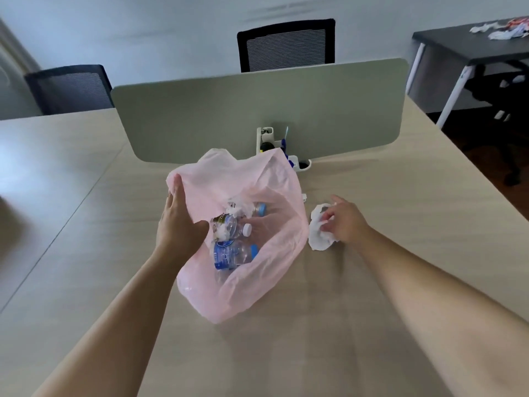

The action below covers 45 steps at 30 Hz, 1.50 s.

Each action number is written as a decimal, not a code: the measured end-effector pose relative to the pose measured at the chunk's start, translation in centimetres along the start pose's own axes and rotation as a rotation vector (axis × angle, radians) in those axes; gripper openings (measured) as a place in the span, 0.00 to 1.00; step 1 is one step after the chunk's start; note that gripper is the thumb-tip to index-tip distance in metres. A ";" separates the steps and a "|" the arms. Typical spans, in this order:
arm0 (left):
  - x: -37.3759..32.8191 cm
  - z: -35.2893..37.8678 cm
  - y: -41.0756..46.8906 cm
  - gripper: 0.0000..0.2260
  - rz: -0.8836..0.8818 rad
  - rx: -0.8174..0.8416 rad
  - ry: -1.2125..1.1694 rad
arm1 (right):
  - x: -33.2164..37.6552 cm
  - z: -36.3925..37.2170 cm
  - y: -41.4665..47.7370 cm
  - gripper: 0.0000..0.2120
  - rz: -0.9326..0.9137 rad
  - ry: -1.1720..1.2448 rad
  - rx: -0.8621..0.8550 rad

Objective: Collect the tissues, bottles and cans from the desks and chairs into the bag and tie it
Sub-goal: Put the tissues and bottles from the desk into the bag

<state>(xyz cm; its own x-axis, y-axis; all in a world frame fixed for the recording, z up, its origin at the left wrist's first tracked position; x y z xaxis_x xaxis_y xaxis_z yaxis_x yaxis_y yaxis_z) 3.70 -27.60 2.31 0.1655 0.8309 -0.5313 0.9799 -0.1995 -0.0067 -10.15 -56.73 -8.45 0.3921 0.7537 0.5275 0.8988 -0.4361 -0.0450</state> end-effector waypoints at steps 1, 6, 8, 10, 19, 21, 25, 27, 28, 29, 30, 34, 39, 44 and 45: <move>0.1 0.1 0.0 0.42 -0.004 0.003 0.002 | -0.3 1.1 0.0 0.14 0.038 -0.016 0.070; 0.9 0.6 -0.1 0.42 -0.040 0.038 0.030 | -0.6 3.5 -1.6 0.08 0.140 0.016 0.157; 0.9 0.6 -0.2 0.42 -0.040 0.048 0.034 | -0.8 2.8 -2.5 0.08 0.198 0.099 0.062; 0.6 0.5 -0.3 0.42 -0.028 0.057 0.030 | -0.7 0.3 -3.1 0.05 0.152 0.144 -0.172; -1.3 -2.6 -0.7 0.43 0.054 0.041 -0.019 | 16.1 -7.8 -4.3 0.08 -0.340 0.457 -0.672; -1.3 -3.4 -1.0 0.42 0.074 0.048 -0.043 | 18.9 -4.8 -4.0 0.14 -0.397 0.355 -0.286; 0.1 -5.2 0.0 0.40 0.050 -0.003 -0.020 | 20.6 -2.9 -3.1 0.19 -0.363 -0.126 0.058; 1.3 -6.5 1.8 0.40 0.005 -0.049 -0.017 | 21.8 -6.8 -2.6 0.12 -0.437 0.027 -0.273; 1.9 -7.2 2.6 0.40 -0.021 -0.066 -0.037 | 21.8 -8.6 -2.3 0.11 -0.462 0.094 -0.423; 2.5 -8.0 3.4 0.40 -0.045 -0.082 -0.070 | 21.2 -10.0 -1.6 0.11 -0.462 0.130 -0.523; 3.1 -9.0 4.1 0.40 -0.071 -0.104 -0.104 | 20.3 -10.9 -0.7 0.11 -0.430 0.132 -0.567; 5.8 -13.0 6.0 0.40 -0.175 -0.214 -0.148 | 13.6 -8.6 3.6 0.12 -0.137 -0.010 -0.377; 8.6 -13.4 6.6 0.41 -0.168 -0.255 -0.090 | 8.5 0.8 7.7 0.23 -0.007 -0.165 0.081; 10.2 -9.8 6.3 0.42 -0.205 -0.180 -0.027 | 5.7 6.6 8.1 0.23 0.036 -0.281 0.193; 10.2 -9.2 6.2 0.42 -0.200 -0.169 -0.028 | 5.6 6.8 8.1 0.22 0.008 -0.311 0.179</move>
<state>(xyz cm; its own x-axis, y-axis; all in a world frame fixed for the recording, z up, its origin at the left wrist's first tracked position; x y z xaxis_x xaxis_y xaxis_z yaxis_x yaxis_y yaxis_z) 12.48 -15.61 4.67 -0.0345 0.8296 -0.5573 0.9979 0.0593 0.0265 0.63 -52.67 -11.61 0.4152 0.8764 0.2439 0.9049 -0.3701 -0.2104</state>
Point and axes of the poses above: each hand's wrist, its own y-axis towards the middle knuckle, its own z-axis out of the palm, x = y × z, the point moved 4 cm from there along y, towards the middle knuckle, and after that the axes turned 13 degrees about -z, right-handed, at the moved point
